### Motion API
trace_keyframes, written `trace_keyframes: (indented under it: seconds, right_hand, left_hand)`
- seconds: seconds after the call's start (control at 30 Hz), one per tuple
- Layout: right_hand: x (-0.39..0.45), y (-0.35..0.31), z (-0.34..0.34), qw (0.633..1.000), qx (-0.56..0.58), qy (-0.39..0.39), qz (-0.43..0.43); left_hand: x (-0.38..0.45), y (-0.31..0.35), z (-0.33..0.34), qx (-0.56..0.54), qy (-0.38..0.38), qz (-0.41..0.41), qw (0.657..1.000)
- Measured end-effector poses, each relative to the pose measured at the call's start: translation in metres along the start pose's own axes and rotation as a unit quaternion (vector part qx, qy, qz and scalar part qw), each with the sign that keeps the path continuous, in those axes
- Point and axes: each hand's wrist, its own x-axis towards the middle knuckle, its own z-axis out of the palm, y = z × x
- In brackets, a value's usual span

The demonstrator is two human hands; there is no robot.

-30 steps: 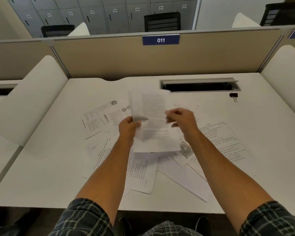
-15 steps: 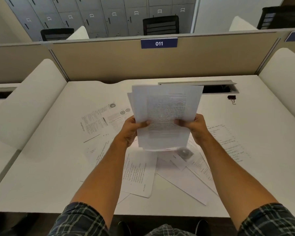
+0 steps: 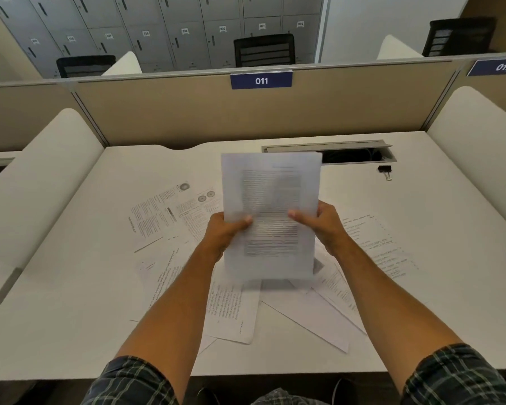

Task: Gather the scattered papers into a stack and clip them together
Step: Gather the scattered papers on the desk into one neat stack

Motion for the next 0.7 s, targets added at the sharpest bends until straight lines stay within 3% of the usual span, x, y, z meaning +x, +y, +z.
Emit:
trace_keyframes:
  seconds: [0.1, 0.17, 0.27, 0.33, 0.57, 0.7]
  right_hand:
    - [-0.004, 0.008, -0.008, 0.986, -0.11, 0.122, -0.013]
    - [-0.01, 0.021, -0.019, 0.939, -0.278, 0.202, 0.005]
    - [-0.021, 0.039, -0.034, 0.821, -0.524, 0.17, 0.148]
    - [-0.03, 0.047, -0.037, 0.774, -0.581, 0.139, 0.211]
    - [-0.039, 0.066, -0.038, 0.767, -0.604, 0.123, 0.177]
    - [-0.031, 0.073, -0.035, 0.763, -0.609, 0.087, 0.2]
  left_hand:
    - [0.002, -0.008, -0.004, -0.022, 0.05, -0.002, 0.999]
    - [-0.001, -0.014, -0.007, -0.029, 0.063, -0.011, 0.998]
    - [-0.005, -0.026, -0.009, -0.034, 0.068, -0.019, 0.997]
    - [-0.007, -0.032, -0.009, -0.036, 0.073, -0.029, 0.996]
    - [-0.008, -0.04, -0.009, -0.032, 0.078, -0.043, 0.996]
    - [-0.008, -0.041, -0.009, -0.032, 0.076, -0.028, 0.996]
